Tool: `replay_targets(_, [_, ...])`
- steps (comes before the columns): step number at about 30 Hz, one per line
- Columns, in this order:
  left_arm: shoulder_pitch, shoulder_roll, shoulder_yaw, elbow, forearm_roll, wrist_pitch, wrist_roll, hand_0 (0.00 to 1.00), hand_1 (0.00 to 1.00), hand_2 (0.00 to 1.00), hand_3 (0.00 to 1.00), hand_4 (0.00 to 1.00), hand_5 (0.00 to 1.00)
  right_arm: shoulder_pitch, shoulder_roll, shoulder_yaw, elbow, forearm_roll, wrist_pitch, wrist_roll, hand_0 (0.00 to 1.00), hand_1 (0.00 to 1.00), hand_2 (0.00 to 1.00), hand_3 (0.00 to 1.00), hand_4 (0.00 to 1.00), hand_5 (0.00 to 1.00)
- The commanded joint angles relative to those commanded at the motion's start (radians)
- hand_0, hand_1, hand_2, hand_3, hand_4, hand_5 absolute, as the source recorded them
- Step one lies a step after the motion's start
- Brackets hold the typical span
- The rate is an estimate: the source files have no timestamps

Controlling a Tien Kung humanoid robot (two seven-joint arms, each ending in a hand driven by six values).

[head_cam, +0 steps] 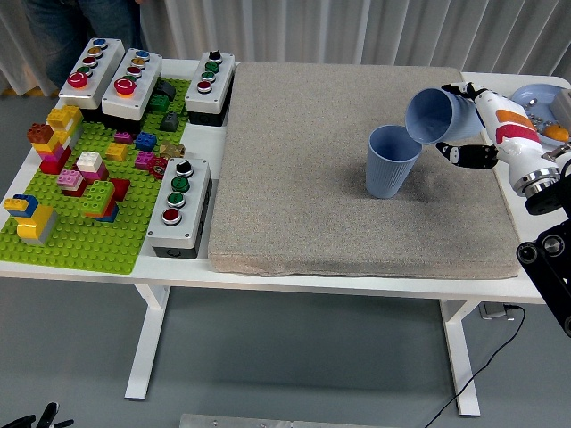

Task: Pick cup pour cup place

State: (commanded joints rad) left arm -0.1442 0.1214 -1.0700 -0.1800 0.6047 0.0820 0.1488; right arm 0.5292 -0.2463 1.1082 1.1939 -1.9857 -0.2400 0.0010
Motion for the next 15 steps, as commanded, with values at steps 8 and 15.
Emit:
replay_targets(8, [0.001,0.001,-0.003,0.000,0.002,0.001,0.000,0.719,0.653,0.731,0.654,0.484,0.975,0.014,-0.019,-0.032,-0.012,0.002,-0.023,0.010,0.799,0.604,0.494,0.577,0.558,0.002])
replay_targets(15, [0.000,0.001,-0.004,0.000,0.002,0.000,0.000,0.719,0.654,0.731,0.654,0.483,0.973,0.017,-0.022,-0.045,-0.009,-0.012,-0.044,0.000,0.799,0.602,0.490,0.575,0.558,0.002])
